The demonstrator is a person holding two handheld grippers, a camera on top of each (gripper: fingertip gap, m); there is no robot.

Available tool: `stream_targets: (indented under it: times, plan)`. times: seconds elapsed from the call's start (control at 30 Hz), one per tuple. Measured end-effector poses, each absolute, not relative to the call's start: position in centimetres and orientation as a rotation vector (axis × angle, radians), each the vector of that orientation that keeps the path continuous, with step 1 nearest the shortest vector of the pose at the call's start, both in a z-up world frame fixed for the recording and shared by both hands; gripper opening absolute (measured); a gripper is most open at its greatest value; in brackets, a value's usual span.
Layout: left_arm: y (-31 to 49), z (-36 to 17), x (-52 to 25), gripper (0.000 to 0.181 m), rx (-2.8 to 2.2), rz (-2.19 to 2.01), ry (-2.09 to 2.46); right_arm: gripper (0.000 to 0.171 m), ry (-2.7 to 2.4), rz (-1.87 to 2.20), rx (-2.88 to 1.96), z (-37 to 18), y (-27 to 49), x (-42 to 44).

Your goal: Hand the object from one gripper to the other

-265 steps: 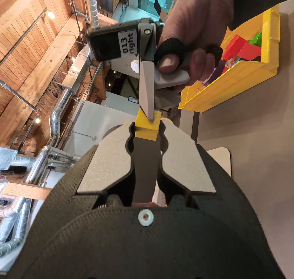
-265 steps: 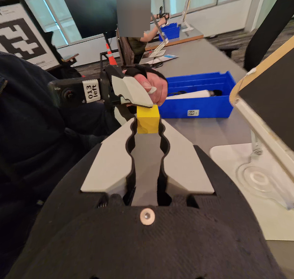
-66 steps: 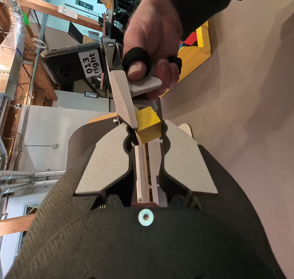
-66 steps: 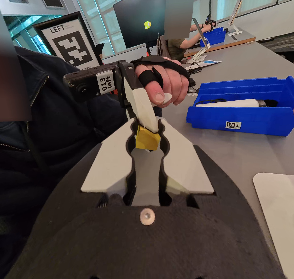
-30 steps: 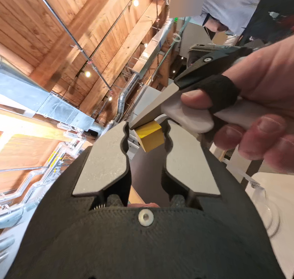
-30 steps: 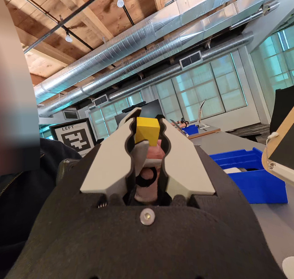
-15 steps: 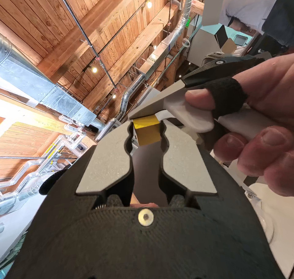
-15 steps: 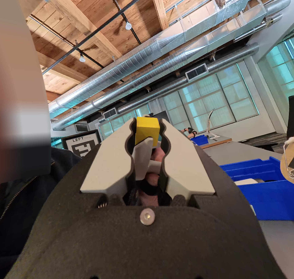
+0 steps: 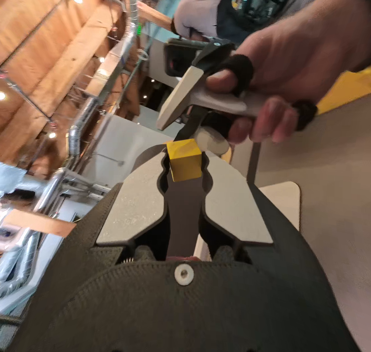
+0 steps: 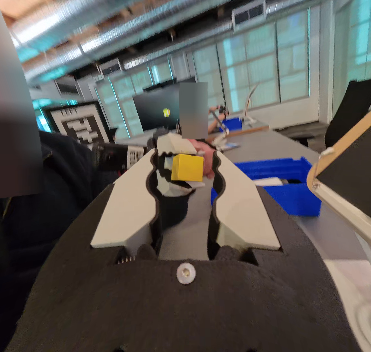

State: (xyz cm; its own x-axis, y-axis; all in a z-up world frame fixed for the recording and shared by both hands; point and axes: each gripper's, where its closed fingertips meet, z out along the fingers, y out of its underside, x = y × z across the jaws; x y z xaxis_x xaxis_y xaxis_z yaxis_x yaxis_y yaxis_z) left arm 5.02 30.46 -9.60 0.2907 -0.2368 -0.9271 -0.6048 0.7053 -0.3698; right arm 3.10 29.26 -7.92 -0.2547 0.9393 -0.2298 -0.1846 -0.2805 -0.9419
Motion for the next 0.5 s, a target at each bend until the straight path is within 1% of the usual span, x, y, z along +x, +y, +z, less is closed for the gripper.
stream_targets:
  times: [0.03, 0.13, 0.2, 0.27, 0.33, 0.4, 0.5]
  plan:
    - [30.0, -10.2, 5.1, 0.03, -0.812, 0.251, 1.351, 0.051, -1.135, 1.64, -1.146, -8.6, 28.9, 3.3]
    - [28.5, -11.8, 5.2, 0.03, -0.839, 0.194, 1.516, 0.052, -1.301, 1.589, -1.227, -10.3, 27.6, 3.8]
    - [27.6, -12.7, 5.5, 0.03, -0.846, 0.186, 1.592, 0.05, -1.379, 1.593, -1.253, -11.1, 26.6, 3.9]
    - [26.6, -13.2, 6.1, 0.03, -0.828, 0.155, 1.641, 0.044, -1.453, 1.609, -1.272, -12.0, 25.6, 3.7]
    - [26.2, -13.3, 6.4, 0.03, -0.808, 0.162, 1.657, 0.042, -1.511, 1.616, -1.3, -12.9, 25.0, 3.5]
    - [25.9, -13.7, 6.5, 0.03, -0.819, 0.163, 1.687, 0.027, -1.529, 1.663, -1.264, -12.7, 24.4, 3.5]
    - [25.9, -13.7, 6.5, 0.03, -0.815, 0.163, 1.689, 0.026, -1.531, 1.657, -1.251, -12.7, 24.4, 3.4]
